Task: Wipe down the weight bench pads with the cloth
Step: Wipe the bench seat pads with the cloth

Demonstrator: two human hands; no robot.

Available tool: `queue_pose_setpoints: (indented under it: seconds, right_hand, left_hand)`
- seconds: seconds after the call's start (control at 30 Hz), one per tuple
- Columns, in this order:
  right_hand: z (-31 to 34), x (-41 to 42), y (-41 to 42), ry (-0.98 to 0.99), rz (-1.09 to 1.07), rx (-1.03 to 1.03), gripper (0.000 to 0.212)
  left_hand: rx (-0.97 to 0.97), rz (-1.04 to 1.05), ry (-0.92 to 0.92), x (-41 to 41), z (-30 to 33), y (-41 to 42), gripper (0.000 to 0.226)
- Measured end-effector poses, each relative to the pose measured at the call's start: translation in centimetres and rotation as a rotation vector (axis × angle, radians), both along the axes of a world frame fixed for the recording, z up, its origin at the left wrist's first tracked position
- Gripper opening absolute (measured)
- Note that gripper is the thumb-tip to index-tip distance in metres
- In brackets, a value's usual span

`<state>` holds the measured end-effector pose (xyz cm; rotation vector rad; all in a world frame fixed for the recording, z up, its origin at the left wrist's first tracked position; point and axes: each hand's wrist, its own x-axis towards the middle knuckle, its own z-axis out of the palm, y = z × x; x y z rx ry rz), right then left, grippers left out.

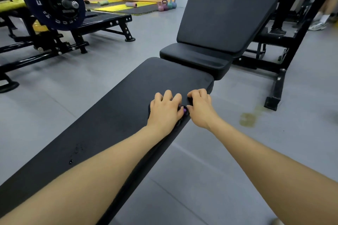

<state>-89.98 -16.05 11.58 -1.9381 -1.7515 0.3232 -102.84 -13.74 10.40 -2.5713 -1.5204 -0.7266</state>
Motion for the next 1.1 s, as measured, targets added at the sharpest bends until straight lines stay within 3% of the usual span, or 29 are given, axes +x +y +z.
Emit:
queue_pose_setpoints:
  seconds: [0.1,0.43,0.77,0.9,1.1]
  right_hand:
    - [0.1,-0.3,-0.1,-0.017,-0.013,-0.011,0.034]
    - [0.2,-1.5,-0.6,-0.036,-0.063,-0.046,0.035]
    - [0.3,-0.3,-0.1,0.029,-0.017,-0.099,0.030]
    - [0.3,-1.1,-0.7,-0.002,-0.030,-0.053,0.037]
    - [-1.0,-7.4,-2.8,-0.149,0.084,0.137,0.025]
  left_hand:
    - [-0.004,0.035,0.051,1.1,0.5,0.9,0.027]
    - [-0.029,0.009,-0.055,-5.6,-1.0,-4.8,0.018]
    - [-0.105,0.246,-0.070,-11.0,-1.7,-10.2,0.019]
    - [-0.103,0.361,-0.076,-12.1,-2.2,-12.1,0.018]
    - [0.000,0.468,-0.033,-11.7,-2.8,-12.4,0.018]
